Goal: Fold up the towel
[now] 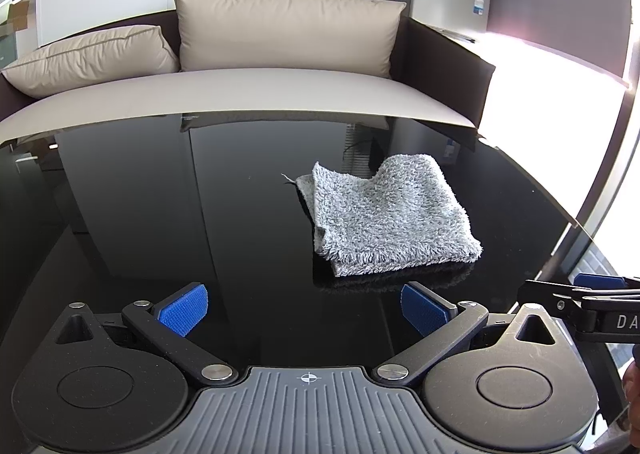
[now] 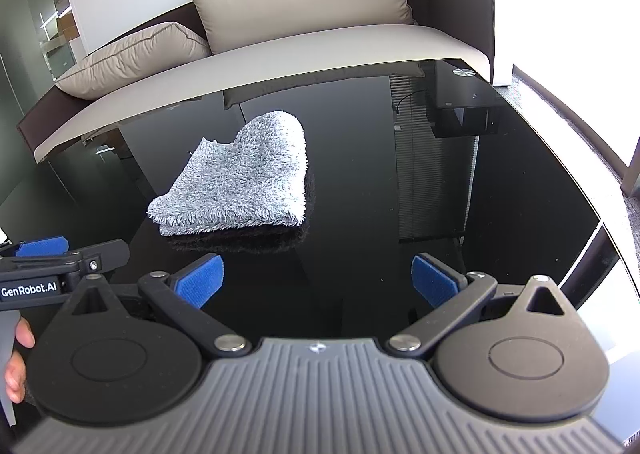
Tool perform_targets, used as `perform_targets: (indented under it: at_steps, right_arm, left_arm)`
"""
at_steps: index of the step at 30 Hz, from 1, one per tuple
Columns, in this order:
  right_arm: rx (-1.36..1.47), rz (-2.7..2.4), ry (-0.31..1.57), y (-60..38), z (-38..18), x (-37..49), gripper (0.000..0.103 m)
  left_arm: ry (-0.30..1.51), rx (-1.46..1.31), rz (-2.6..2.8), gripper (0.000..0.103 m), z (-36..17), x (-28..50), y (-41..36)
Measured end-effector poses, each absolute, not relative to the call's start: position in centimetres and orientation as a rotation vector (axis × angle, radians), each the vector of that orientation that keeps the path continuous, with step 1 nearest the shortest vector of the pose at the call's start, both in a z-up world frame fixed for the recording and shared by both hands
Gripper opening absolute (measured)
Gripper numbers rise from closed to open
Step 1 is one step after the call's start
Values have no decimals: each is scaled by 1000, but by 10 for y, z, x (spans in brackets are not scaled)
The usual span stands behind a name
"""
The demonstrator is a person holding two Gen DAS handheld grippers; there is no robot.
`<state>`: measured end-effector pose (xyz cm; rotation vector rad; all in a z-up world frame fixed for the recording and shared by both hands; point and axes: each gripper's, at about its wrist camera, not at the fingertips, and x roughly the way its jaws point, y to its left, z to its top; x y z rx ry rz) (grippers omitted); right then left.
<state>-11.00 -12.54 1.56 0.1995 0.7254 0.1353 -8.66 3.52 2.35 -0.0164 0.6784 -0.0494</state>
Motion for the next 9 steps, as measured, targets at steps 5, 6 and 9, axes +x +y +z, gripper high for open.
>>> perform_targets:
  at_steps: [5,6,9]
  right_arm:
    - [199,134,724,-125,16,-110,103]
    - [197,133,722,-124,16,-110,103]
    - [200,128,720,-125,16,-111,103]
  left_arm:
    - [679,-20,-47,102,24,-86,37]
    - [679,-20,-46,102,24,-86,37]
    - [683,-23,-49,102,24,-86,37]
